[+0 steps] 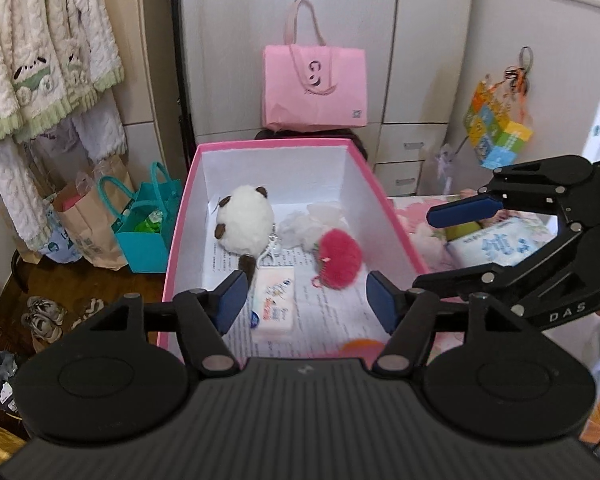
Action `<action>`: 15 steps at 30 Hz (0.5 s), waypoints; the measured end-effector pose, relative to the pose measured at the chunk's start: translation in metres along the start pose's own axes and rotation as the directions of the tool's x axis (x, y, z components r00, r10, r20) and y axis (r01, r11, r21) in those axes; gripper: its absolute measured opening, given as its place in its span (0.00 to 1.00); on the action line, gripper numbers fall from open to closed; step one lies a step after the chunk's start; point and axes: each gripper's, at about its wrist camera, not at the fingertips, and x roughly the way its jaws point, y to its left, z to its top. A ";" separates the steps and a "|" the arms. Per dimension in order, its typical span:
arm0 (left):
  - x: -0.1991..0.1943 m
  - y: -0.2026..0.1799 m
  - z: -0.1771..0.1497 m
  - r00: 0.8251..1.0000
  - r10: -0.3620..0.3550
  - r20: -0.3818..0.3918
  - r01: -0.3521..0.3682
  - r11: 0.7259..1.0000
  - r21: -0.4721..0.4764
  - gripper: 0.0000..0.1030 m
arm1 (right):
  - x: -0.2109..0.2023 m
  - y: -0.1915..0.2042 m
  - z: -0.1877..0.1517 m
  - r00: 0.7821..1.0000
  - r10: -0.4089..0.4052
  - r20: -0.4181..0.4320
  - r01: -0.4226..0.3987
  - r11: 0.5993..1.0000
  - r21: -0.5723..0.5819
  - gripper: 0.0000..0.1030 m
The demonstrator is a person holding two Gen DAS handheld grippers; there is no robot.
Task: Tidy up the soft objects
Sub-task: 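Move the left tool back to the blue-printed wet-wipes pack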
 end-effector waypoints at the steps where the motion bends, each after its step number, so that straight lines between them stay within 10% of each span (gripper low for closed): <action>1: -0.007 -0.002 -0.002 1.000 -0.001 0.001 0.001 1.000 0.004 0.64 | -0.005 0.003 -0.001 1.000 -0.002 -0.004 0.002 1.000 0.005 0.65; 15: -0.074 -0.049 -0.033 0.997 -0.068 0.027 0.063 0.988 0.142 0.72 | -0.077 0.061 -0.022 0.999 -0.040 0.027 0.042 0.998 -0.052 0.69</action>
